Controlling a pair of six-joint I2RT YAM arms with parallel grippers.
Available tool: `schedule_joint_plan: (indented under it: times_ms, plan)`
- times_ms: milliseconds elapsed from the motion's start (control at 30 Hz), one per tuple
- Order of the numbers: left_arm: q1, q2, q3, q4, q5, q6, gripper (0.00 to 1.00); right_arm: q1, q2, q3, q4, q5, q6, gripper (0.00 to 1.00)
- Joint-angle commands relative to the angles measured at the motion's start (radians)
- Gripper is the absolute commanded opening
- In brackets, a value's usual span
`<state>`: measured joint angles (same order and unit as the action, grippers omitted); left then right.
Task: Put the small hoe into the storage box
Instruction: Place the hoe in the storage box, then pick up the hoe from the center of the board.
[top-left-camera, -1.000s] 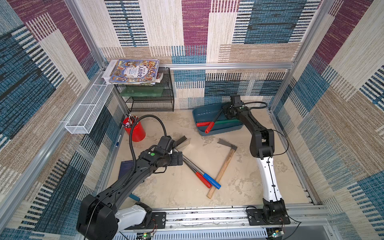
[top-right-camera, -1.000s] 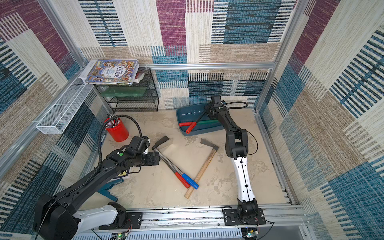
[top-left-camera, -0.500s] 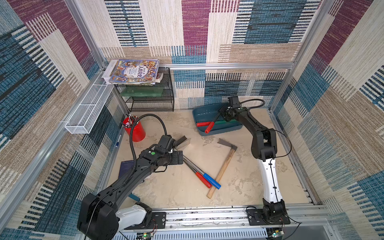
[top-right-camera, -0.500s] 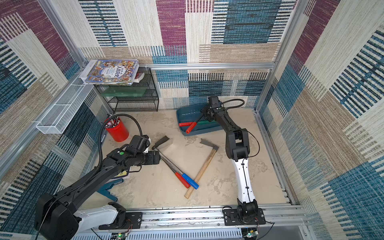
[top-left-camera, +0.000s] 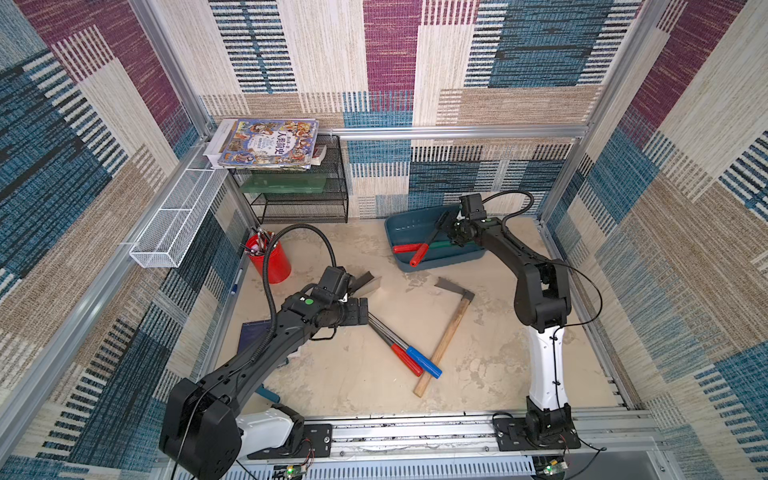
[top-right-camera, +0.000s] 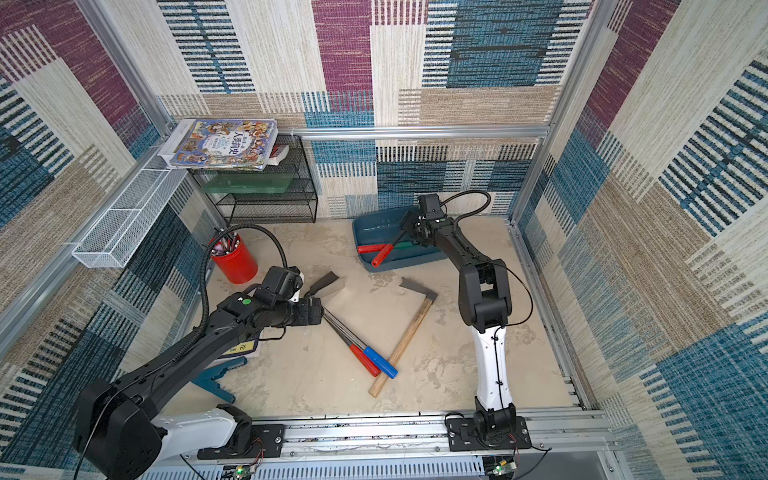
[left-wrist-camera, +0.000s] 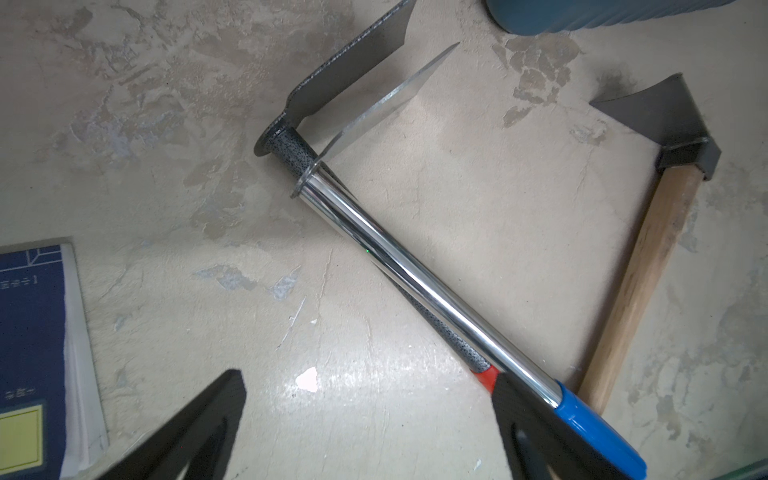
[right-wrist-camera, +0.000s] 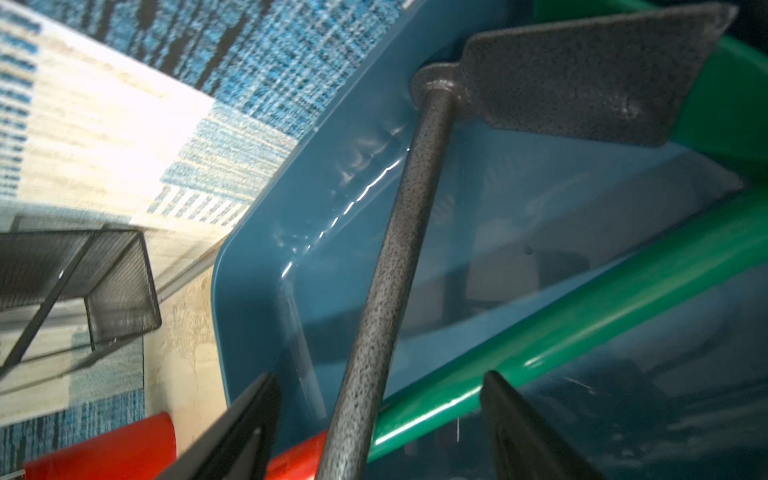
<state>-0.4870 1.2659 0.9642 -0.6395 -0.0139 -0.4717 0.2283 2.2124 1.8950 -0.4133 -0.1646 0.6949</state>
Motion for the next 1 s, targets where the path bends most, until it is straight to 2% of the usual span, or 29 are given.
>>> schedule_joint_plan:
  times_ms: [0,100,200,367,533,900,967]
  plan:
    - [-0.001,0.012,0.013,0.017,0.022,-0.018,0.97,0.01,-0.041,-0.028,0.06,0.003,-0.07,0.93]
    - [0.0,0.025,0.024,0.015,0.026,-0.022,0.97,0.018,-0.066,-0.046,0.038,0.034,-0.092,1.0]
    - [-0.001,0.032,0.028,0.017,0.03,-0.022,0.98,0.02,-0.11,-0.096,0.044,0.055,-0.09,0.96]
    - [-0.001,0.033,0.022,0.021,0.02,-0.025,1.0,0.023,-0.207,-0.222,0.082,0.068,-0.075,0.96]
    - [-0.001,0.053,0.039,0.015,0.027,-0.023,1.0,0.049,-0.26,-0.262,0.039,0.106,-0.129,0.96]
    - [0.0,0.089,0.057,0.033,0.031,-0.028,1.0,0.135,-0.448,-0.474,0.056,0.184,-0.23,0.96]
    - [-0.001,0.091,0.056,0.04,0.026,-0.029,1.0,0.161,-0.478,-0.496,0.041,0.206,-0.256,0.98]
